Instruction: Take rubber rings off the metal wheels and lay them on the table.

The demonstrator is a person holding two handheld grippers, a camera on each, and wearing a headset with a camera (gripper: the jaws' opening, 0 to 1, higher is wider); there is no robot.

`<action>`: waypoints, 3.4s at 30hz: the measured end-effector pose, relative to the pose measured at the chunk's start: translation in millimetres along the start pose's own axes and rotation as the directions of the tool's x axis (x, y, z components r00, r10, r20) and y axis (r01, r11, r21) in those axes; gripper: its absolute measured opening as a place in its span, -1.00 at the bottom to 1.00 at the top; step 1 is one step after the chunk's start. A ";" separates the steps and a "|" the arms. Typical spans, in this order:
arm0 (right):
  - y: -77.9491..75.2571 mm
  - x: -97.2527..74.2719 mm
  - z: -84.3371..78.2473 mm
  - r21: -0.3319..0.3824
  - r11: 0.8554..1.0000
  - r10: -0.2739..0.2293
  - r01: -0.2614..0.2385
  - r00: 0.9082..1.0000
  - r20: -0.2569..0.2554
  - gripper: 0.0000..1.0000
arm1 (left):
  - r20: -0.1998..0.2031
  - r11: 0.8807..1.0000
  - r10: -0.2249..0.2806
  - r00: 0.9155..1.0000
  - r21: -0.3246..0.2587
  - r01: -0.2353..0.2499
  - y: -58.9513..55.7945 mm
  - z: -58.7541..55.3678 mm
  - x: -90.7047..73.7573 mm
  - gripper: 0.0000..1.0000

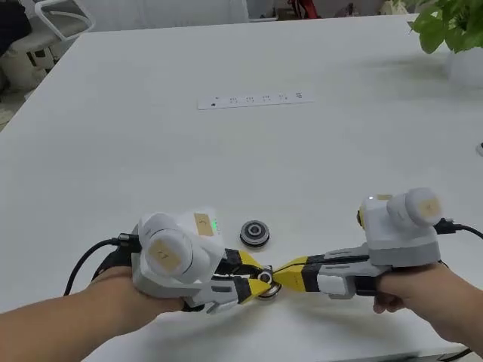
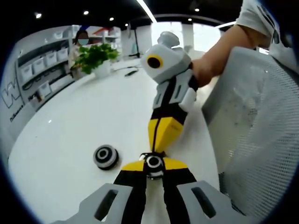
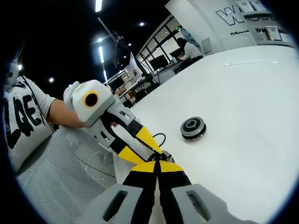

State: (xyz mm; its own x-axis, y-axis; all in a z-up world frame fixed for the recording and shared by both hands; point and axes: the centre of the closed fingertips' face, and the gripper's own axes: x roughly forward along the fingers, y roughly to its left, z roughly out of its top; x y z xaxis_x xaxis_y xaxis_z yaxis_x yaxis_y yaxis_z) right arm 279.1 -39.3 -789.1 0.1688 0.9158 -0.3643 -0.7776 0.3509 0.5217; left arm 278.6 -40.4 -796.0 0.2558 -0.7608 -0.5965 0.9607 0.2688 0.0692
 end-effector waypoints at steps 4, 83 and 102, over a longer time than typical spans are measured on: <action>0.5 0.4 0.6 -0.001 1.000 0.005 -0.005 1.000 0.003 -1.00 | 0.000 1.000 0.000 1.000 -0.001 0.000 0.0 0.0 0.1 -0.76; -5.1 -4.6 6.6 0.032 0.999 0.000 -0.002 0.998 0.055 -1.00 | 0.093 0.999 0.000 0.996 -0.052 0.005 -0.3 22.5 -33.3 -0.23; -1.8 -6.8 8.6 0.031 0.999 0.007 -0.009 0.999 0.052 -1.00 | 0.105 0.997 0.033 0.994 -0.075 -0.025 5.8 21.1 -51.0 -0.07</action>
State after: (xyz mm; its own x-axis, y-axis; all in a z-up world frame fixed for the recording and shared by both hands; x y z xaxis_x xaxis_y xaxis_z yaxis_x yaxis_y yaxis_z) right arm 284.5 -44.4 -780.9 0.1948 0.9273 -0.3196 -0.7602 0.3487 0.5482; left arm 273.4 -12.5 -748.4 0.2970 -0.8096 -0.5064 0.9433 0.3312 0.0236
